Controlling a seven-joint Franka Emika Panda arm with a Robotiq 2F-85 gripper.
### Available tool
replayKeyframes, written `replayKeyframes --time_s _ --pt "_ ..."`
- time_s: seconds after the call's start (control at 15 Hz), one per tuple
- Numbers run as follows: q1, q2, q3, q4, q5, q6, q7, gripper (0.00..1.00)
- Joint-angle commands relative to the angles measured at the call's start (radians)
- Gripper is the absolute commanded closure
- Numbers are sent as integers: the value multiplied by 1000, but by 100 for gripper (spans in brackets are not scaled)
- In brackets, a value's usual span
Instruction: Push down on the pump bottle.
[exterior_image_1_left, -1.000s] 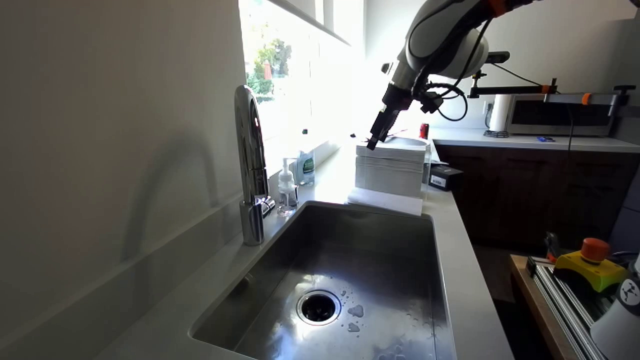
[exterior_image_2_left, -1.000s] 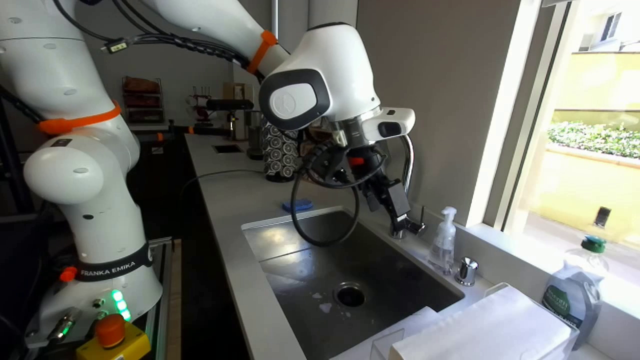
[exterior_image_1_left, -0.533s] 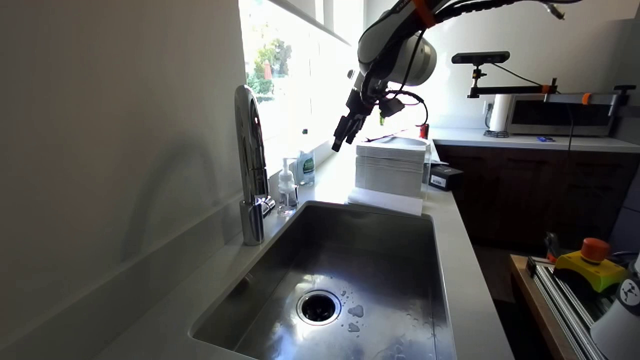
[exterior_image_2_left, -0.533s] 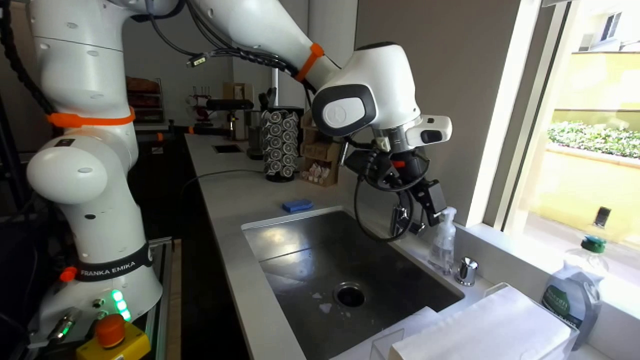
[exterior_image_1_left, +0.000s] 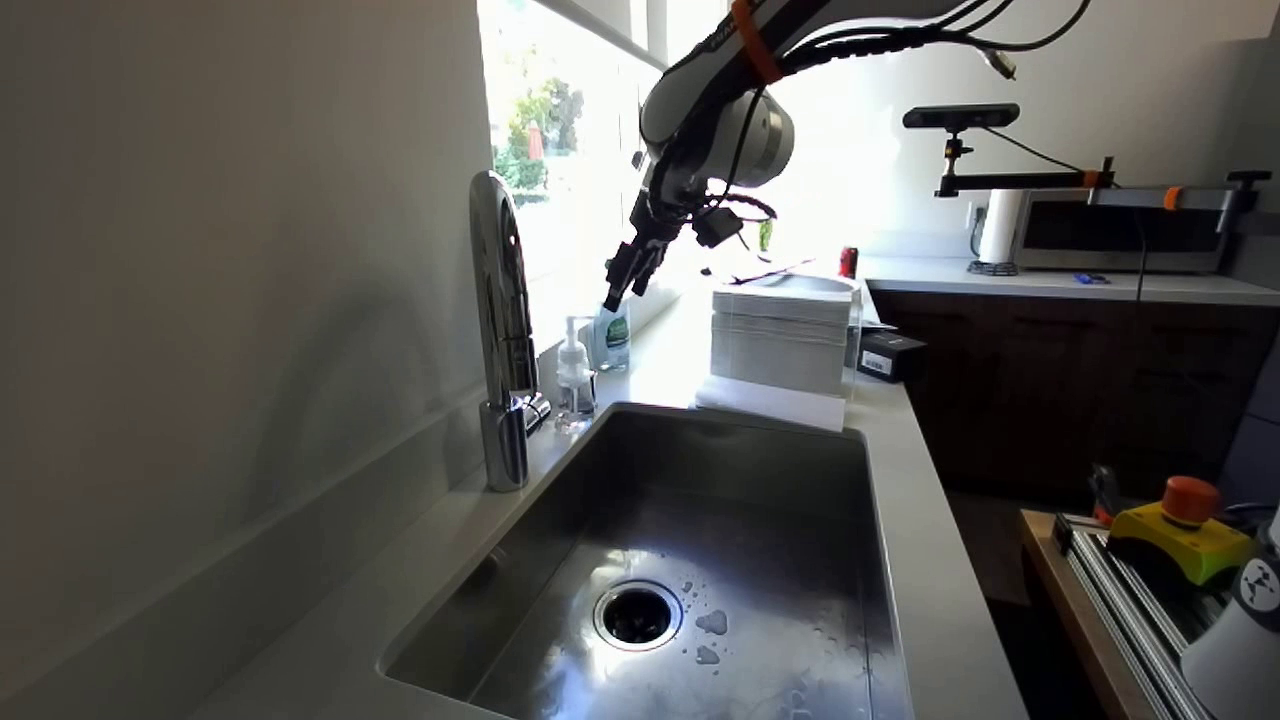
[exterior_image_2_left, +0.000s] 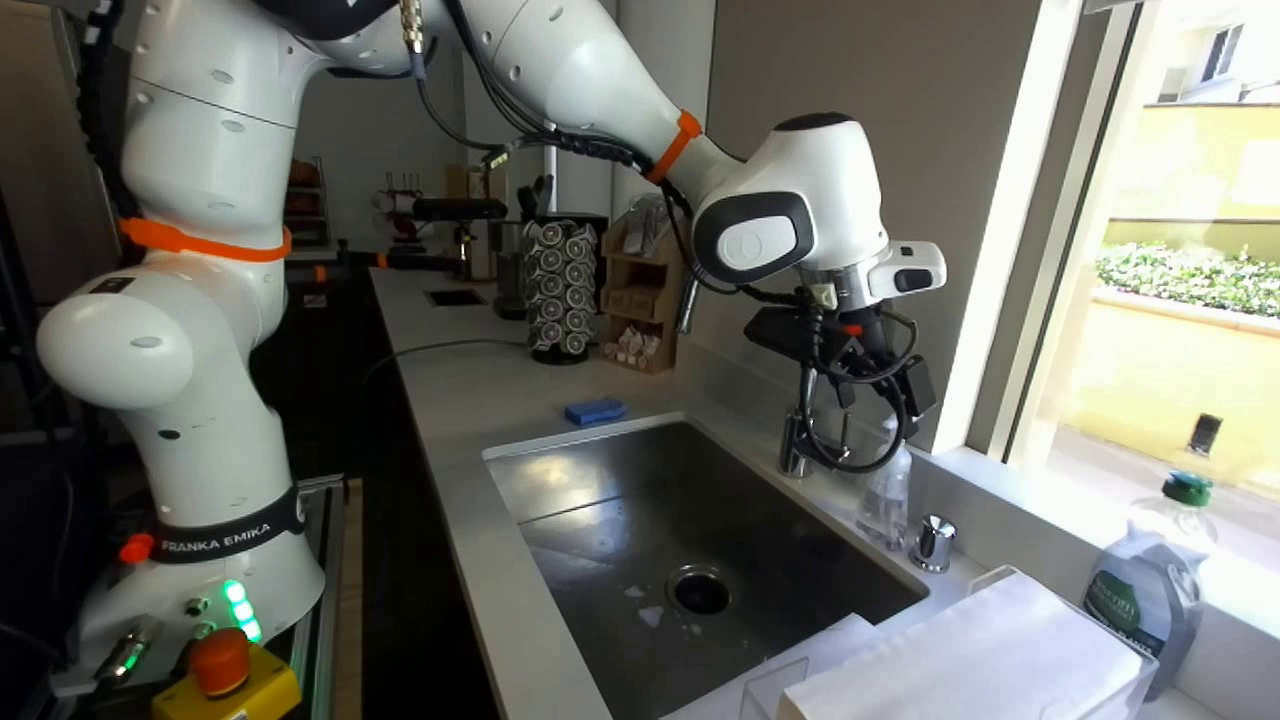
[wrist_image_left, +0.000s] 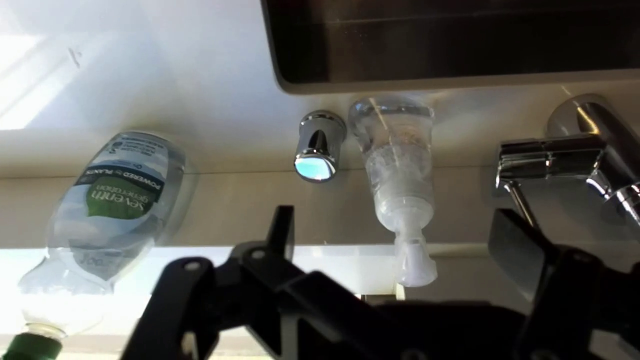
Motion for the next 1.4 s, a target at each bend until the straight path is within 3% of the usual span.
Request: replayKeyframes --time_s 0.0,0.07,0.13,0.27,0.8,1.33 --pt "-66 67 84 104 -11 -51 -8 7" --pt "-73 78 95 117 -20 -41 -3 13" --pt "-83 85 109 130 -19 -45 -6 32" --pt "-97 100 127 153 -24 -40 -6 38" --pt "-139 137 189 198 -14 -36 -41 98" --pt "-179 158 230 221 11 -38 -91 100"
